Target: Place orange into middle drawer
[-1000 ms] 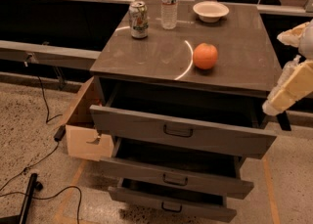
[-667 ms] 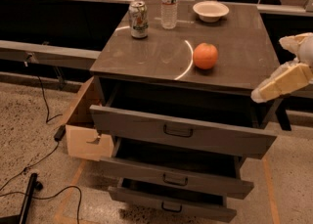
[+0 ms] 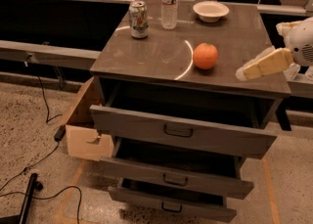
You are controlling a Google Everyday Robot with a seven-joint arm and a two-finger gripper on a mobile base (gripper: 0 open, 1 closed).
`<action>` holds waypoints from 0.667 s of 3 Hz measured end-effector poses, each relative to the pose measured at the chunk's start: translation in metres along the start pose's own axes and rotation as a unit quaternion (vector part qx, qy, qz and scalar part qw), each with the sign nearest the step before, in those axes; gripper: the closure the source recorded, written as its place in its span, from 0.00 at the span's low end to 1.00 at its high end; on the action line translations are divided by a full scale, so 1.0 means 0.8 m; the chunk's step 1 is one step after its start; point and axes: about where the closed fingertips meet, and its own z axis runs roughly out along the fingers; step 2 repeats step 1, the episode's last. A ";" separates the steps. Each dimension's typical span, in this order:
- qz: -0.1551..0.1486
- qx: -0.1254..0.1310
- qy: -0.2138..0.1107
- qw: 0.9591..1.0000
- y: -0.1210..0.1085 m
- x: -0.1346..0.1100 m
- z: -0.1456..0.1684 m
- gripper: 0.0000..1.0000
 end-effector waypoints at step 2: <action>0.000 0.000 0.000 1.000 0.000 0.000 0.000 0.00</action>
Offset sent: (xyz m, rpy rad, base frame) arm 0.0000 0.0000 0.0000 0.0000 0.0000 0.0000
